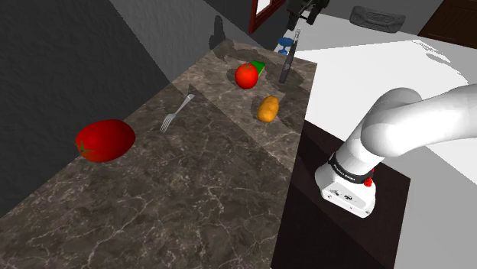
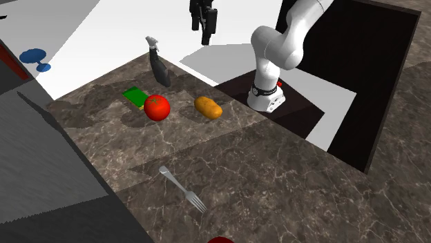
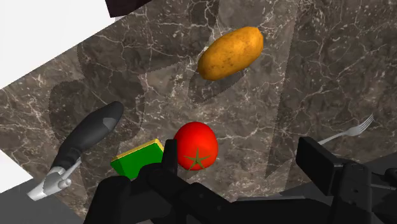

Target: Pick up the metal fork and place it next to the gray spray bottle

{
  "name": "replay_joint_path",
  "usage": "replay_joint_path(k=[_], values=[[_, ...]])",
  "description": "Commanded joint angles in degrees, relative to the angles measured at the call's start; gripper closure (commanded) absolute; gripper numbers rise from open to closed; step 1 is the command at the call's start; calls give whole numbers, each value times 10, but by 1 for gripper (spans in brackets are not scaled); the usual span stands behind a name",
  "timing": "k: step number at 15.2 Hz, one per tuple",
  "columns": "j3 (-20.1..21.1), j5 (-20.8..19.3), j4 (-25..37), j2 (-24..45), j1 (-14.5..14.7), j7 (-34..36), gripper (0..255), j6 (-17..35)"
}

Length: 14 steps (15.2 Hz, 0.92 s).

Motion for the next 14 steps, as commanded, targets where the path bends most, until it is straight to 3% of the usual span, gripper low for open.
replay_joint_path(k=[1, 8, 14], values=[[0, 0, 0, 0, 0, 0, 0, 0], [106, 48, -45, 40, -11, 186, 0, 76], [200, 72, -38, 123, -29, 347, 0, 144]])
